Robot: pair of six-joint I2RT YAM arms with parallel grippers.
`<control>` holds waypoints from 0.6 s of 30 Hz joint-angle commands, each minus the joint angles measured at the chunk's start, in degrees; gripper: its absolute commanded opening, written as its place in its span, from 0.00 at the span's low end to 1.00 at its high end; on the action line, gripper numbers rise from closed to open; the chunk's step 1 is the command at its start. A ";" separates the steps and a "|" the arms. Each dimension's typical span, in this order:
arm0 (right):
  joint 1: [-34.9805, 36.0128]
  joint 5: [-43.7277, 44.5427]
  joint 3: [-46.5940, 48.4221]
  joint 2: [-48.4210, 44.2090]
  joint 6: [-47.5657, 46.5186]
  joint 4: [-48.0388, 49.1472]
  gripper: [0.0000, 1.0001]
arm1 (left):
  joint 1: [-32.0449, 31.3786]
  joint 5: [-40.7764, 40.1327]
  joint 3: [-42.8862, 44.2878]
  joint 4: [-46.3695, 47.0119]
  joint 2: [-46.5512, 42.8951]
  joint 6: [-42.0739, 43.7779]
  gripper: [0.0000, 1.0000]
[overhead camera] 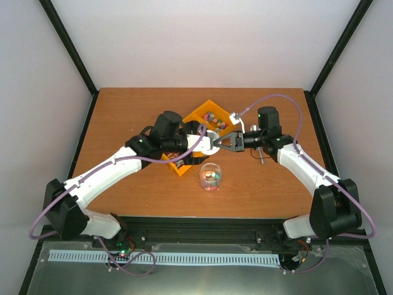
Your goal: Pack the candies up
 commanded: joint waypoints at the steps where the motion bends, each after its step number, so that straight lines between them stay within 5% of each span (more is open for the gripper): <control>1: -0.36 -1.07 0.57 0.50 0.42 0.97 0.03 | -2.13 0.14 2.01 2.95 0.64 2.41 1.00; 15: -0.34 -0.92 1.04 0.91 -1.16 -0.75 0.03 | -2.16 1.81 3.27 0.52 1.51 2.59 0.83; 18: -0.40 -0.01 1.52 0.69 -3.29 -2.94 0.16 | -2.15 1.93 2.72 -0.85 1.15 0.36 0.81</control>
